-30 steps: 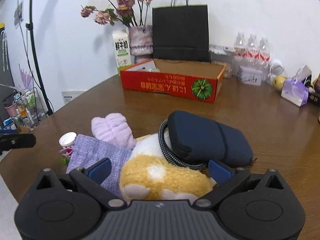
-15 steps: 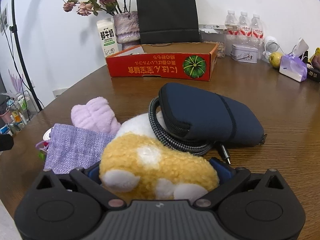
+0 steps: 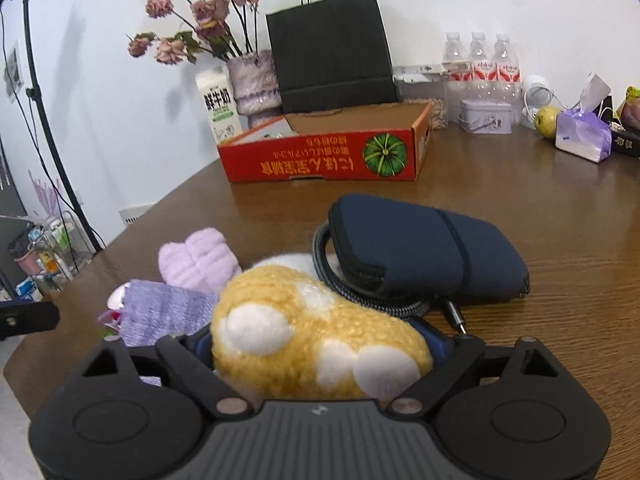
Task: Organize objects
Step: 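Lower the right gripper onto the yellow plush toy and grasp it, then grasp the lilac drawstring pouch with the left gripper while the right gripper lifts the plush toy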
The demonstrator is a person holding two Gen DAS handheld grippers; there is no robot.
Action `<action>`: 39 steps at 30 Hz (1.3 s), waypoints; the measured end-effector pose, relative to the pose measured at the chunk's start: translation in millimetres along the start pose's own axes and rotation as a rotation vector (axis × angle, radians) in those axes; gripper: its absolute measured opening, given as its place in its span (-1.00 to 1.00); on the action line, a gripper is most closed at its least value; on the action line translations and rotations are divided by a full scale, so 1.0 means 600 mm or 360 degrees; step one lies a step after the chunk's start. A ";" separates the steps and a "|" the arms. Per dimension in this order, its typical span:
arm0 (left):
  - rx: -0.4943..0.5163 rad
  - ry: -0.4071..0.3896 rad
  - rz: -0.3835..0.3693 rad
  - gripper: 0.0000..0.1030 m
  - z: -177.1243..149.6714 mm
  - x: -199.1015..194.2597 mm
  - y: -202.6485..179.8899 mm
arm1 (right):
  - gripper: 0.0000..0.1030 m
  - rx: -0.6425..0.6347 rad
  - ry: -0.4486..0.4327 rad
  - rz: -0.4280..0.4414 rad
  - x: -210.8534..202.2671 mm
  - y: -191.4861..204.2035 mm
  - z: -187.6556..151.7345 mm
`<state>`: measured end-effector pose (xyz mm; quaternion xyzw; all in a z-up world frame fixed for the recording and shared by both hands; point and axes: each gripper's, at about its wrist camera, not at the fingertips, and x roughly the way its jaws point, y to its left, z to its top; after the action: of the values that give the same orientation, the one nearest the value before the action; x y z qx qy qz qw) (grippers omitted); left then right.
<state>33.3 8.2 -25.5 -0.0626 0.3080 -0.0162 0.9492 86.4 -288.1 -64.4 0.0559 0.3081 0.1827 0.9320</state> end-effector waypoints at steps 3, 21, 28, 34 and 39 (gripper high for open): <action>0.0007 -0.0005 -0.0012 1.00 0.003 -0.001 -0.009 | 0.74 0.0013 -0.0043 0.0032 -0.014 -0.003 0.007; 0.0061 0.0032 -0.0091 1.00 0.006 0.004 -0.064 | 0.72 -0.0031 -0.0277 0.0060 -0.098 -0.016 0.041; 0.0096 0.0126 -0.0133 1.00 -0.005 0.022 -0.111 | 0.72 -0.0060 -0.0330 -0.0026 -0.125 -0.045 0.035; 0.0122 0.0199 -0.0147 1.00 -0.020 0.039 -0.151 | 0.72 -0.0088 -0.0374 -0.0065 -0.148 -0.069 0.026; 0.0131 0.0254 -0.0133 1.00 -0.031 0.052 -0.179 | 0.72 -0.0106 -0.0411 -0.0087 -0.159 -0.084 0.018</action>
<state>48.6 -102.7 -44.7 -0.0350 0.3789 -0.0733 0.9219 37.3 -370.5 -13.5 0.0395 0.1807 0.1585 0.9699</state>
